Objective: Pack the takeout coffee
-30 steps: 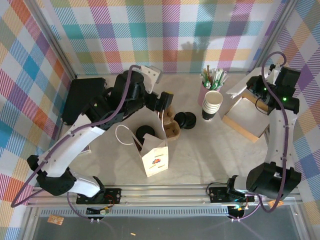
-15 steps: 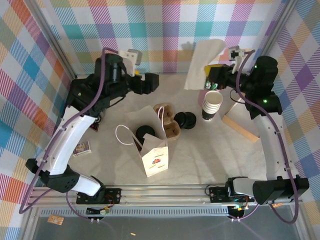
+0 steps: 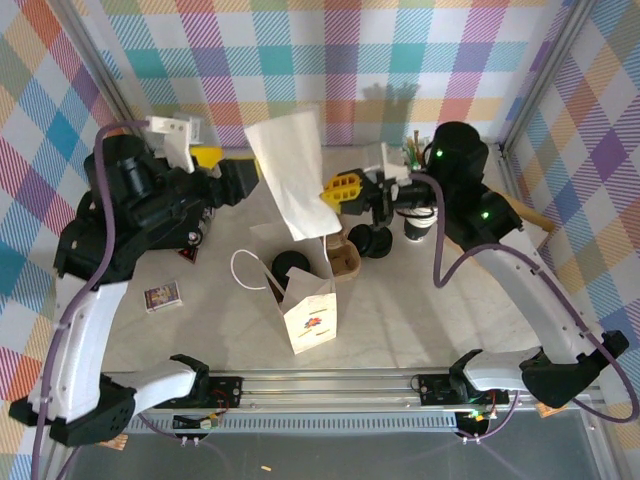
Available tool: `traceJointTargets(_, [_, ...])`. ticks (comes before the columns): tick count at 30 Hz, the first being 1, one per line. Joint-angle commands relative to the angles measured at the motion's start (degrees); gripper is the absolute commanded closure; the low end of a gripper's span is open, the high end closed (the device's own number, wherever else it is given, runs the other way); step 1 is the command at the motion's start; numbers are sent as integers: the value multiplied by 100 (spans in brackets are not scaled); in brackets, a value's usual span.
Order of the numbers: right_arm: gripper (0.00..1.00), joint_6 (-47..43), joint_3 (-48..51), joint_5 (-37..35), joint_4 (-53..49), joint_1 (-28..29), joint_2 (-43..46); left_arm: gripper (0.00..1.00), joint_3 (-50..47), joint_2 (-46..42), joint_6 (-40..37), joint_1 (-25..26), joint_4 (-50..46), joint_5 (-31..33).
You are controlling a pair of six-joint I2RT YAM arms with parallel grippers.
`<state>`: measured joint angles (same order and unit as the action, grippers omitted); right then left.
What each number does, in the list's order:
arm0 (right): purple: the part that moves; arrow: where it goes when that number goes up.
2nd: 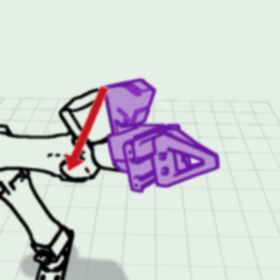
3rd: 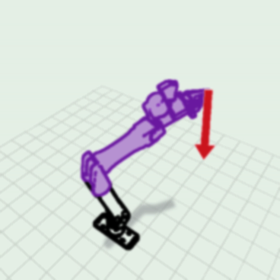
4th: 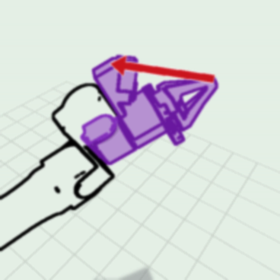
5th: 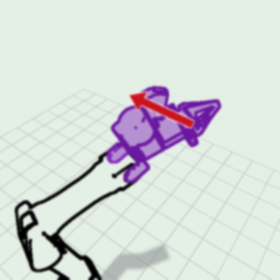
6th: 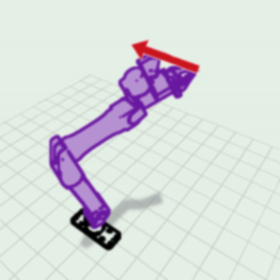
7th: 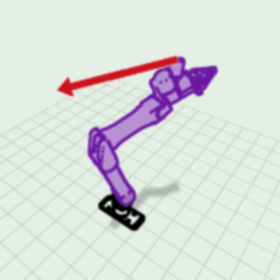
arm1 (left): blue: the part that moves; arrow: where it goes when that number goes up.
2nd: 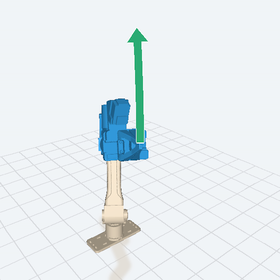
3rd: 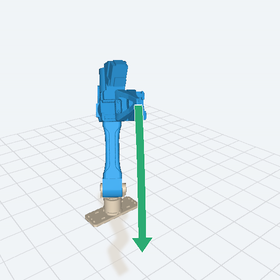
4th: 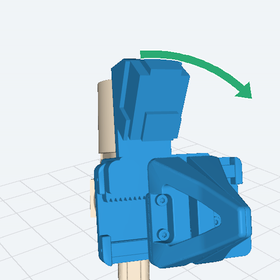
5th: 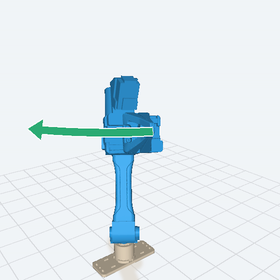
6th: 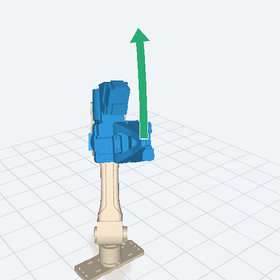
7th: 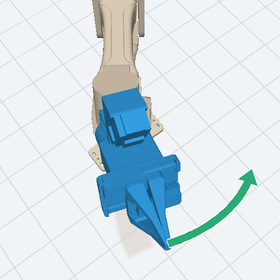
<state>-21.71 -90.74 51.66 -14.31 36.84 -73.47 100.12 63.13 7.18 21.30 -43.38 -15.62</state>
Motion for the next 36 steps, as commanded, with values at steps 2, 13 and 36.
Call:
traceJointTargets(2, [100, -836, 577, -28, 304, 298, 76, 7, -492, -449, -306, -65, -4, 72])
traceJointTargets(13, [100, -847, 2495, -598, 1520, 1029, 486, 8, -1867, -1886, -735, -65, 390, 2630])
traceJointTargets(36, [100, -1803, 2836, -730, 1332, 974, 148, 8, -1864, -1656, -894, -65, 596, 2811])
